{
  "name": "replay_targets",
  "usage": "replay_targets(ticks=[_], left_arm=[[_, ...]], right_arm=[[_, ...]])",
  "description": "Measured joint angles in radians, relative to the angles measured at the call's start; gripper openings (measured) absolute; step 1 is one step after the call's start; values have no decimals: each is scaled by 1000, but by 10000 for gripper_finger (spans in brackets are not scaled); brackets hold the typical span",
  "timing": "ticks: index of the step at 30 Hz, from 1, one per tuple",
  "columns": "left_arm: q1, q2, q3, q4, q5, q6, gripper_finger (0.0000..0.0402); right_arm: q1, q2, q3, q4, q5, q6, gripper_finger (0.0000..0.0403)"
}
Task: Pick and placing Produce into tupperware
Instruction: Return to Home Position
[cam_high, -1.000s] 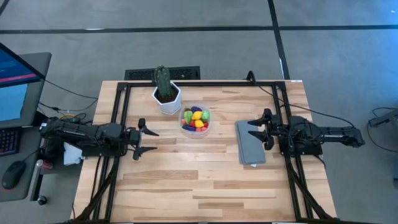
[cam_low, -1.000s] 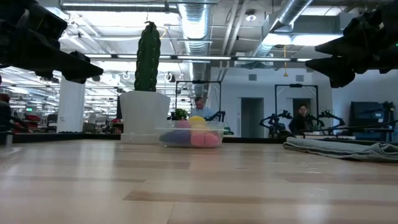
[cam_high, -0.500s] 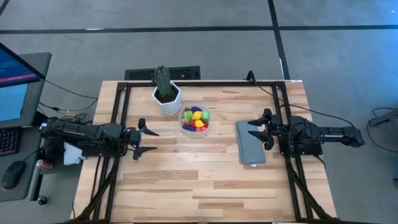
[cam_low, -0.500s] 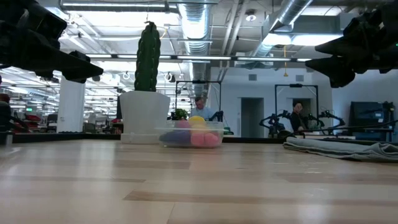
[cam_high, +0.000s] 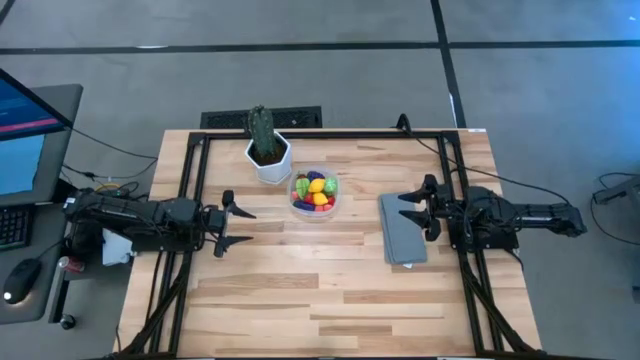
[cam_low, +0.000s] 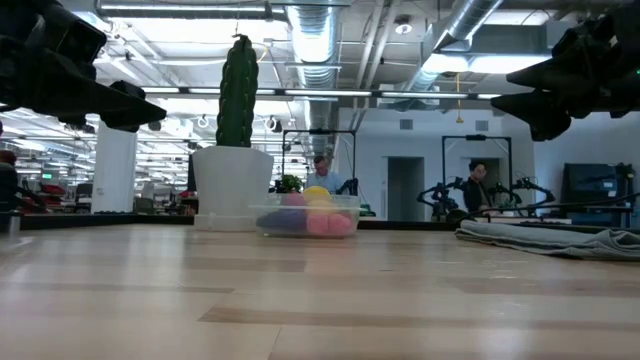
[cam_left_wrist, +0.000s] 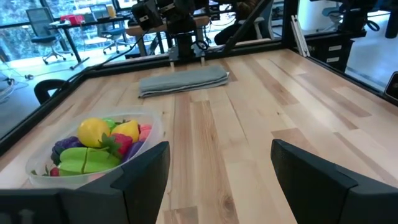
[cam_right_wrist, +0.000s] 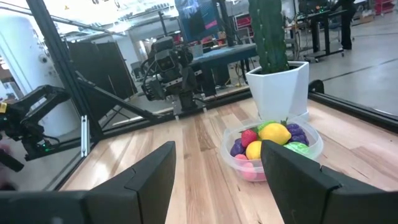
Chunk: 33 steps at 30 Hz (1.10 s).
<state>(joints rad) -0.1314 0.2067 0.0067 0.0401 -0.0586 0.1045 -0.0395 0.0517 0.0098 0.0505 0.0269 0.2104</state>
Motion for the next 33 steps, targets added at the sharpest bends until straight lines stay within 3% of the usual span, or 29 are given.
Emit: replay_targets(ticks=[33], left_arm=[[0,0,0,0,-1,-9,272]], right_arm=[[0,0,0,0,0,0,260]])
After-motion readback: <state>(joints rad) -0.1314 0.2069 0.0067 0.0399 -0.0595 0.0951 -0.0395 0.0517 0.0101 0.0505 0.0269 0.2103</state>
